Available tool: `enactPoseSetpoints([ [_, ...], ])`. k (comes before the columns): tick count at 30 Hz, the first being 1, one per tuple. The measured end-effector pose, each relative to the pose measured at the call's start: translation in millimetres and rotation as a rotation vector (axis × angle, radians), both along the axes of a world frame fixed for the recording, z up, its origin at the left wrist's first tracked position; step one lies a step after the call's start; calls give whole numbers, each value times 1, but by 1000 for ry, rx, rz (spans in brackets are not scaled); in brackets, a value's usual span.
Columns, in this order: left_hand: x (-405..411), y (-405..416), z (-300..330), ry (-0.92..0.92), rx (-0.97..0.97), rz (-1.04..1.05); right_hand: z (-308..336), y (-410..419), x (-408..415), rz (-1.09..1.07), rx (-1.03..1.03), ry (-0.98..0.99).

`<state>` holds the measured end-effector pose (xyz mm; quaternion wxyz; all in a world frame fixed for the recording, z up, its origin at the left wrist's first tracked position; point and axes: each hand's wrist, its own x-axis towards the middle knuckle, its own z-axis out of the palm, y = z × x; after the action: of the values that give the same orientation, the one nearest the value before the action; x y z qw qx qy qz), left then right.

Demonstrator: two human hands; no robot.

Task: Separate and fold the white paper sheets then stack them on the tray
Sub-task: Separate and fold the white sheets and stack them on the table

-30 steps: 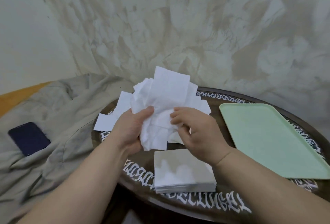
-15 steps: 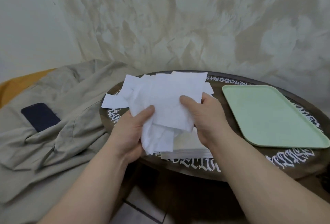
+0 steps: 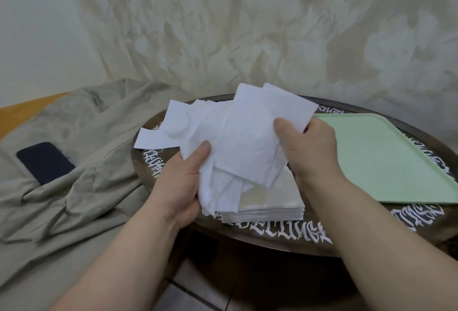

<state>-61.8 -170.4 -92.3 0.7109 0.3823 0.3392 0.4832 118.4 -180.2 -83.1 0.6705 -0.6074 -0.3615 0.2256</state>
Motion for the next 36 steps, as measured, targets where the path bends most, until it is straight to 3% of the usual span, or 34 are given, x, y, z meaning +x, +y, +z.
enactPoseSetpoints([
  [7,-4,3,3,85,118,214,24,-13,16,-161,62,-56],
  [10,3,-2,0,123,133,193,23,-18,-8,190,-9,110],
  [13,9,-9,-2,148,131,132,14,-21,-28,504,-151,92],
  [19,3,-10,-4,109,127,40,15,-25,-31,648,-168,86],
  [24,2,-6,-7,117,92,53,14,-24,-33,622,-157,26],
  [30,0,-9,-4,149,127,-34,10,-21,-32,439,-93,-243],
  [36,-9,-5,-1,69,69,-246,8,-25,-29,529,-117,-398],
])
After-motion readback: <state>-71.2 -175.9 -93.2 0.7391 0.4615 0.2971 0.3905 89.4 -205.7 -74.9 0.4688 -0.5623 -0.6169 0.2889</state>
